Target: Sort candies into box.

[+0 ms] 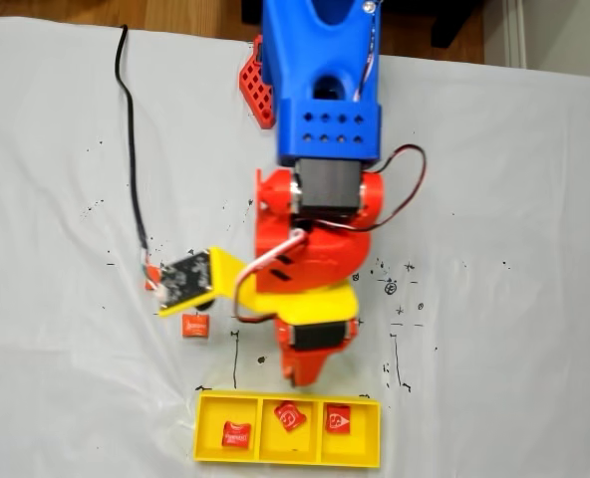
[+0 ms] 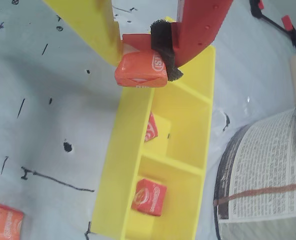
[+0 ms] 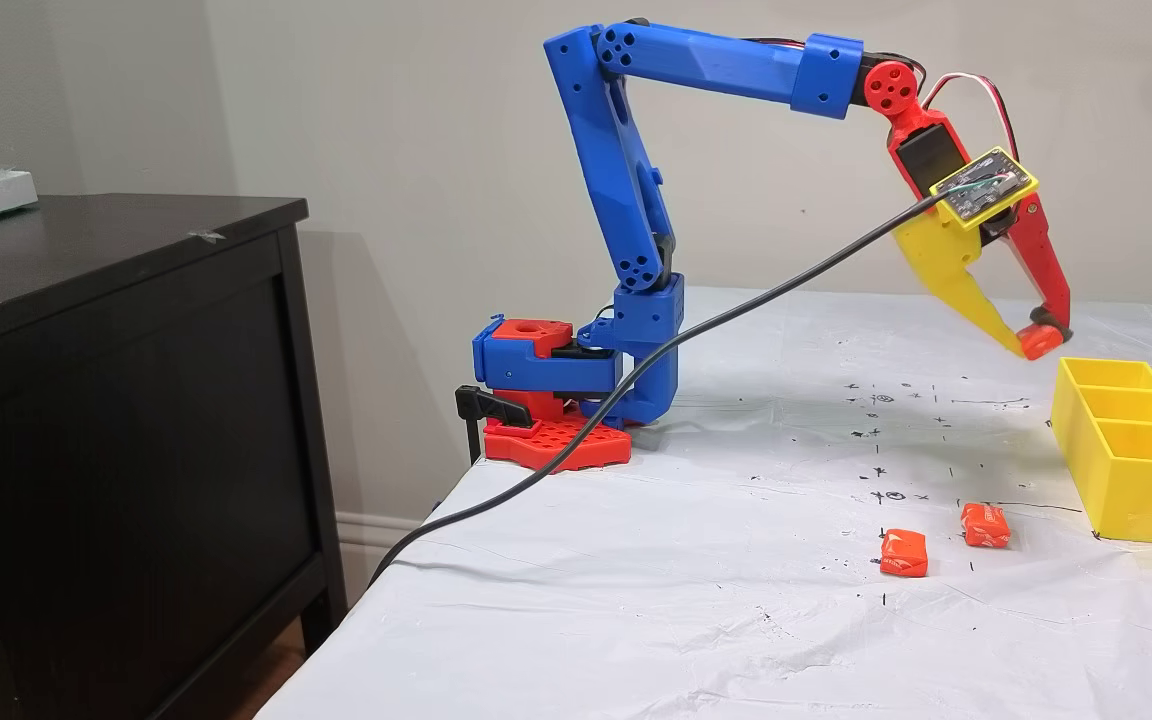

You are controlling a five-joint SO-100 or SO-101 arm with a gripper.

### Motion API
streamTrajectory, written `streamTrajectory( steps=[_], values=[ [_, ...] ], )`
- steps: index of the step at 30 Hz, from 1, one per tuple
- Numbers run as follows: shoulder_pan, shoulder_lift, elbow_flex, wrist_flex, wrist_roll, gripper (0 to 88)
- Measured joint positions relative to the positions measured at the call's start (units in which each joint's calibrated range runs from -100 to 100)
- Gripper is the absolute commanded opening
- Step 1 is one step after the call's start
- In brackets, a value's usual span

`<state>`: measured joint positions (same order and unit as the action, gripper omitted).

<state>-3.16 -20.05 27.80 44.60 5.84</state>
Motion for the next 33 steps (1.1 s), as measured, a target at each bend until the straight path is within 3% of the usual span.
streamTrajectory(
  steps=[13, 33],
  values=[
    [-5.1, 7.6, -6.0, -7.7, -3.0, 0.2],
    [-6.2, 17.2, -11.5, -8.5, -4.4, 0.2]
  ],
)
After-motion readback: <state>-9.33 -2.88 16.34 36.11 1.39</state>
